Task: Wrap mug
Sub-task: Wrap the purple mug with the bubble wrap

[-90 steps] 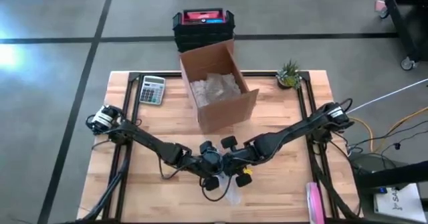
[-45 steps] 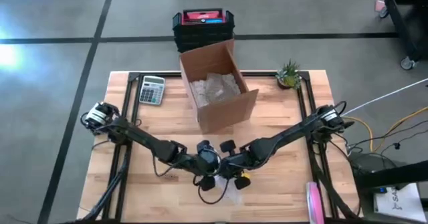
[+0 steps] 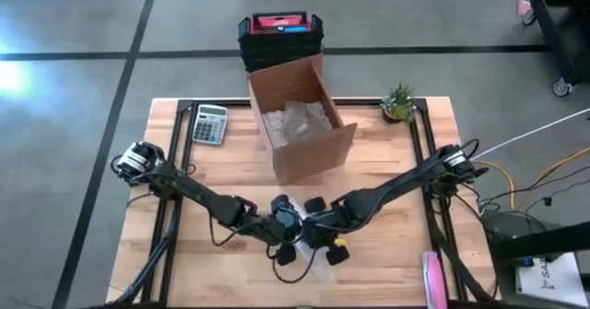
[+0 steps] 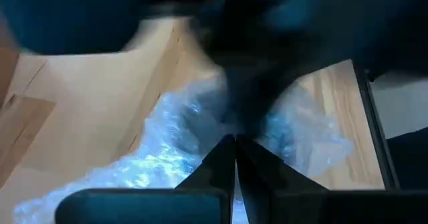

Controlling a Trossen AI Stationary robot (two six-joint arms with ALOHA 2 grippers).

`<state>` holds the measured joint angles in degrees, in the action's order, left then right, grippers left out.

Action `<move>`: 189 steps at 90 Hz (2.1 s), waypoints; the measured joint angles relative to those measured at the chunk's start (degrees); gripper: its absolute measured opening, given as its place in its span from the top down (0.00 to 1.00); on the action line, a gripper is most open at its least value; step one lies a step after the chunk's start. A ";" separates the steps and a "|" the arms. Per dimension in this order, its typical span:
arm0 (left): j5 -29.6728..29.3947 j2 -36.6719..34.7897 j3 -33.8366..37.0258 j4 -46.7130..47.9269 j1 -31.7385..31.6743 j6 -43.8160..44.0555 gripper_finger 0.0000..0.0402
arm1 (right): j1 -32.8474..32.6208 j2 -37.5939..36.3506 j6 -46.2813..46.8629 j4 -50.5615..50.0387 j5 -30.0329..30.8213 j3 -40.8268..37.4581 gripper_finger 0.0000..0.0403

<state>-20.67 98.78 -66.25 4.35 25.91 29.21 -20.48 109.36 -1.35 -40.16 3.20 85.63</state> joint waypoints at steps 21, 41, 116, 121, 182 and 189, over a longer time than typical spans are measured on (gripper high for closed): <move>0.00 0.00 0.16 0.09 0.57 0.16 1.00 | -0.10 3.12 -0.19 3.55 1.28 -0.01 1.00; -0.17 0.00 0.16 -0.05 0.66 0.16 1.00 | -0.41 0.68 -1.75 1.80 1.29 1.40 1.00; 7.76 0.23 -0.06 5.68 1.31 5.40 1.00 | -2.27 -19.21 6.01 20.18 0.82 -27.92 1.00; 7.58 0.41 -0.06 4.49 1.29 4.90 1.00 | -2.08 -19.25 4.89 21.79 0.90 -28.11 1.00; 0.92 -4.80 -3.44 14.26 1.96 1.35 1.00 | -0.88 -22.36 -3.23 25.65 1.36 -23.72 1.00; 0.65 -5.22 -3.44 19.06 2.25 3.88 1.00 | -0.86 -21.57 -3.35 25.97 1.38 -21.65 1.00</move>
<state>-20.02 93.56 -69.69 23.40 28.16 33.09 -21.34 87.78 -4.70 -14.19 4.57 63.98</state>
